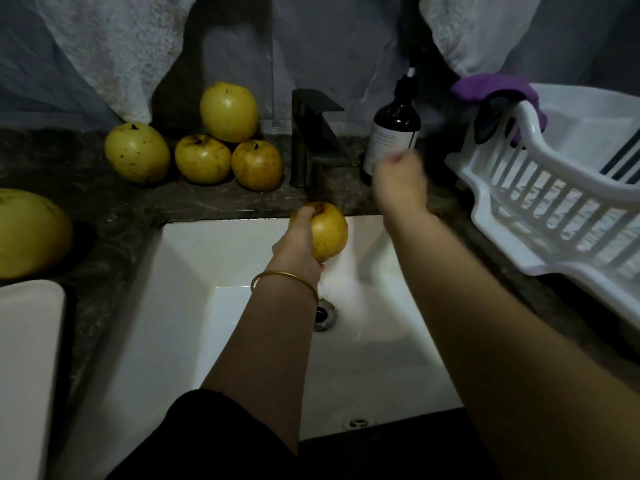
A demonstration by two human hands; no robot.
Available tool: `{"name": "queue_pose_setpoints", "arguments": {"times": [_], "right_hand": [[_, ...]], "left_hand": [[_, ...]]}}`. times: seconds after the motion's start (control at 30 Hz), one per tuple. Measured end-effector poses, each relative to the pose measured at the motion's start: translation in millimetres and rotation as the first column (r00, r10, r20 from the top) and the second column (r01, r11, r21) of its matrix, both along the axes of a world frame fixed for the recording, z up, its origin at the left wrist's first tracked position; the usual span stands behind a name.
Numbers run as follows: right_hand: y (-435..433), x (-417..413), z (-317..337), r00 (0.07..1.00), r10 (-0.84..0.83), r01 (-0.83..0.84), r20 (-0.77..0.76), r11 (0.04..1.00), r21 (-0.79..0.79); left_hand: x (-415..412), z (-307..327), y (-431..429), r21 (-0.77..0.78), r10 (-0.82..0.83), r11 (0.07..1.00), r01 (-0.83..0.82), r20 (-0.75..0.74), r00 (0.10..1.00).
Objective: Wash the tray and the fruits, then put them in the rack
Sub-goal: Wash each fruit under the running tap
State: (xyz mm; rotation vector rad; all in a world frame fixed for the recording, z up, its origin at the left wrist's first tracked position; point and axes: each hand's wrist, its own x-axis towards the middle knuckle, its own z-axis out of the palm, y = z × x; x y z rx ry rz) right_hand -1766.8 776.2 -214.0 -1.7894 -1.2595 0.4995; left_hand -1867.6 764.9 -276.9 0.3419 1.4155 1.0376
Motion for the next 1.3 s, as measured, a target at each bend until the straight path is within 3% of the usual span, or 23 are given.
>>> {"name": "queue_pose_setpoints", "arguments": {"times": [0.03,0.1,0.17,0.27,0.37,0.43,0.5,0.57,0.67,0.77,0.83,0.9,0.93,0.97,1.0,1.03,1.07,1.1,1.2,1.23,1.3], "right_hand": [[-6.0,1.3,-18.4,0.985,0.098,-0.065,0.141,0.973,-0.223],[-18.6,1.6,-47.7,0.88,0.314,-0.06,0.355,0.817,-0.574],[-25.9,0.7,-61.1,0.836,0.351,-0.001,0.422,0.77,-0.638],[-24.8,4.1,-68.2,0.902,0.266,-0.062,0.34,0.859,-0.508],[-21.3,8.0,-67.6,0.954,0.291,-0.251,0.076,0.909,-0.334],[-25.3,5.7,-61.6,0.883,0.437,-0.465,-0.169,0.864,-0.192],[-28.6,-0.2,-58.5,0.762,0.575,-0.622,-0.296,0.778,-0.089],[-28.2,-6.4,-63.0,0.741,0.636,-0.662,-0.216,0.745,-0.077],[-26.3,-11.9,-70.8,0.777,0.629,-0.626,0.014,0.775,-0.093],[-30.4,-14.7,-71.8,0.764,0.644,-0.644,-0.028,0.762,-0.068],[-32.4,-14.6,-64.8,0.733,0.624,-0.649,-0.27,0.761,-0.004],[-34.4,-16.6,-56.0,0.607,0.53,-0.625,-0.592,0.779,0.056],[-37.5,-18.0,-54.8,0.616,0.501,-0.608,-0.608,0.793,0.038],[-40.5,-19.6,-53.2,0.725,0.493,-0.582,-0.48,0.812,-0.046],[-42.1,-19.9,-55.0,0.839,0.511,-0.541,-0.188,0.818,-0.193],[-42.9,-19.7,-62.2,0.85,0.509,-0.452,0.136,0.837,-0.308],[-45.4,-18.1,-67.5,0.811,0.502,-0.41,0.301,0.854,-0.32],[-45.3,-16.5,-70.1,0.812,0.517,-0.423,0.273,0.842,-0.336],[-44.7,-18.5,-60.1,0.829,0.533,-0.555,-0.167,0.82,-0.136],[-43.2,-19.1,-57.8,0.839,0.513,-0.538,-0.181,0.833,-0.131],[-40.1,-19.8,-64.4,0.846,0.502,-0.444,0.182,0.85,-0.282]], "left_hand": [[0.5,0.3,-0.3,0.005,0.004,1.0,-0.003,-0.004,1.0],[0.7,1.2,-1.7,0.009,0.027,1.0,-0.027,0.001,1.0],[-0.7,1.3,-2.7,-0.011,0.046,0.999,-0.046,-0.022,0.999],[-2.2,0.0,-2.4,0.012,0.037,0.999,-0.036,-0.046,0.998],[-5.4,2.8,0.0,0.048,0.03,0.999,-0.026,-0.084,0.996],[-6.6,3.8,0.1,0.11,0.047,0.993,-0.033,-0.128,0.991],[-7.2,6.0,-4.8,0.184,0.062,0.982,-0.036,-0.137,0.989],[-8.4,10.4,-14.8,0.212,0.049,0.977,-0.02,-0.133,0.99],[-15.8,18.0,-31.1,0.14,-0.06,0.986,0.094,-0.233,0.971],[-36.8,25.6,-44.1,0.068,-0.2,0.971,0.23,-0.3,0.933],[-56.8,26.7,-48.3,0.042,-0.224,0.97,0.24,-0.234,0.946],[-75.1,23.4,-51.3,0.057,-0.106,0.991,0.118,-0.183,0.977],[-81.3,21.0,-54.9,0.074,-0.049,0.995,0.064,-0.189,0.981],[-85.0,20.4,-59.3,0.091,-0.003,0.996,0.021,-0.194,0.981],[-87.2,19.0,-63.8,0.098,0.033,0.995,-0.015,-0.186,0.982],[-87.9,17.5,-66.7,0.095,0.062,0.994,-0.047,-0.166,0.984],[-88.1,16.4,-69.0,0.088,0.087,0.993,-0.075,-0.148,0.985],[-88.9,14.2,-70.4,0.078,0.108,0.992,-0.098,-0.136,0.985],[-84.0,14.1,-74.2,0.074,0.125,0.99,-0.118,-0.093,0.988],[-82.2,14.5,-75.5,0.078,0.122,0.99,-0.116,-0.072,0.99],[-79.4,15.1,-75.9,0.088,0.129,0.988,-0.125,-0.042,0.991]]}}
